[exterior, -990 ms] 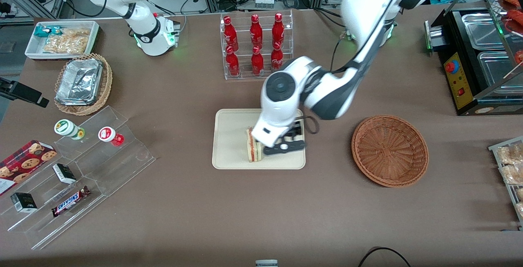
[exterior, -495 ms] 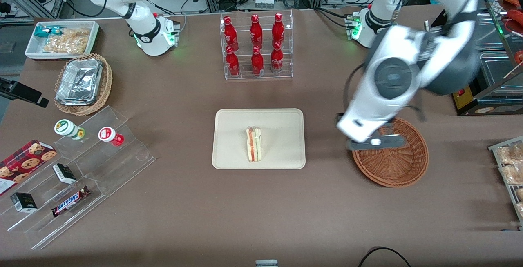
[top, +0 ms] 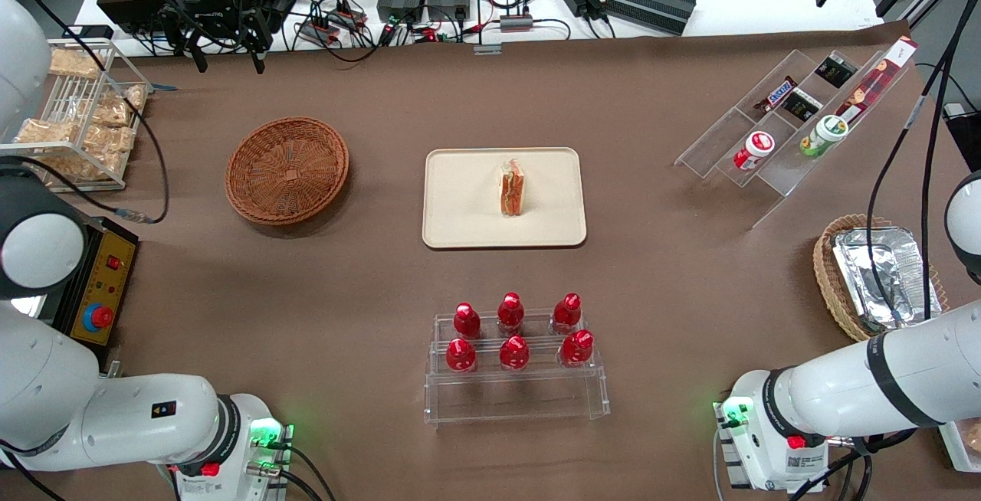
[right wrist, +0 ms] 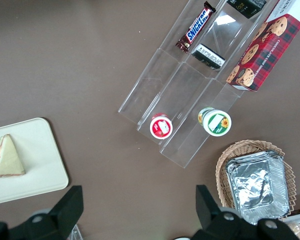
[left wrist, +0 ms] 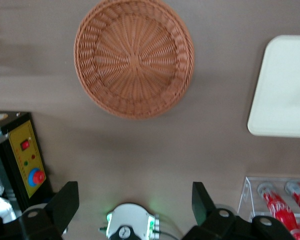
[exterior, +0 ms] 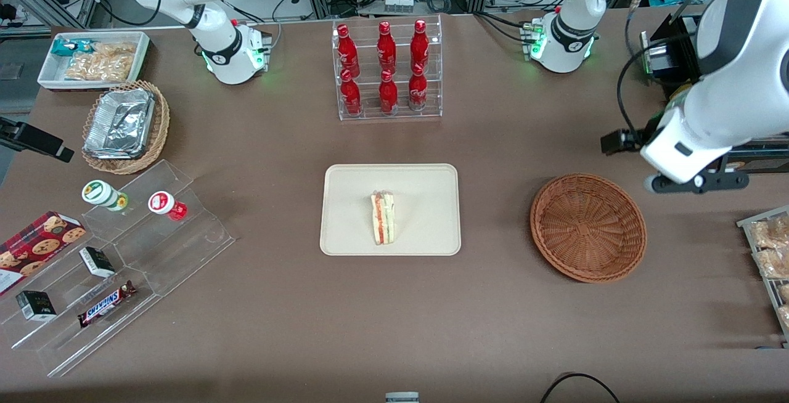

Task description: Place sandwich from basket to tray

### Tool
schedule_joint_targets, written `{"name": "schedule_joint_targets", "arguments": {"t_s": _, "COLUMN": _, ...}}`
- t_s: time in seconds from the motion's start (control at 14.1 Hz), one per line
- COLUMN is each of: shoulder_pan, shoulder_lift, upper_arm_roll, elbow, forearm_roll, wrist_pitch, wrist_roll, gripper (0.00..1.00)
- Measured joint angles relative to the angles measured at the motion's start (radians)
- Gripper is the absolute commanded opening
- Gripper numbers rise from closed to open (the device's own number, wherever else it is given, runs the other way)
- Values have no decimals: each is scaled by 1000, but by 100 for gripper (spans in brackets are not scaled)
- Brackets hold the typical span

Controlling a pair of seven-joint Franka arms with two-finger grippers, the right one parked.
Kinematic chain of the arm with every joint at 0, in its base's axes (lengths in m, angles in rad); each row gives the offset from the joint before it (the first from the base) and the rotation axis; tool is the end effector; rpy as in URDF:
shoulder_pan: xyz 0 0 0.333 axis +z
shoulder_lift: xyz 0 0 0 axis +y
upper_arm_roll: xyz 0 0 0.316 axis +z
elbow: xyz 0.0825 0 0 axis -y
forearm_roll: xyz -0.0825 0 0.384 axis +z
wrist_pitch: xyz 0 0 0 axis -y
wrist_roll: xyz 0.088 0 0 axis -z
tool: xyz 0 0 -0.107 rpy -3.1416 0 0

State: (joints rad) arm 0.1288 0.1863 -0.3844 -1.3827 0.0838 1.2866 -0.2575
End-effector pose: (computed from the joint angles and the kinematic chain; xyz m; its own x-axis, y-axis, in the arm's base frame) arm 0.5640 -0.1142 0.5909 0.9671 0.0213 -0.2535 0.0006 -0.9967 -0.0815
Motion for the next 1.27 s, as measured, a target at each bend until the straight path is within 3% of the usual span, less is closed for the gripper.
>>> {"name": "schedule_joint_targets", "arguments": {"t_s": 0.14, "shoulder_pan": 42, "shoulder_lift": -64, "upper_arm_roll": -53, "elbow": -49, "forearm_roll": 0, "wrist_pitch": -8, "wrist_roll": -10, "gripper": 100}}
{"name": "schedule_joint_targets", "arguments": {"t_s": 0.42, "shoulder_pan": 48, "shoulder_lift": -175, "upper_arm_roll": -40, "elbow": -160, "forearm_roll": -5, "wrist_pitch": 18, "wrist_roll": -12, "gripper": 100}}
{"name": "schedule_joint_targets", "arguments": {"t_s": 0.78, "shoulder_pan": 12, "shoulder_lift": -178, "upper_arm_roll": 42, "elbow": -161, "forearm_roll": -41, "wrist_pitch": 32, "wrist_roll": 4, "gripper": 100}}
{"name": "schedule_joint_targets", "arguments": {"t_s": 1.27, "shoulder_pan": 2, "shoulder_lift": -174, "upper_arm_roll": 48, "elbow": -133, "forearm_roll": -41, "wrist_pitch": 49, "wrist_roll": 4, "gripper": 100}}
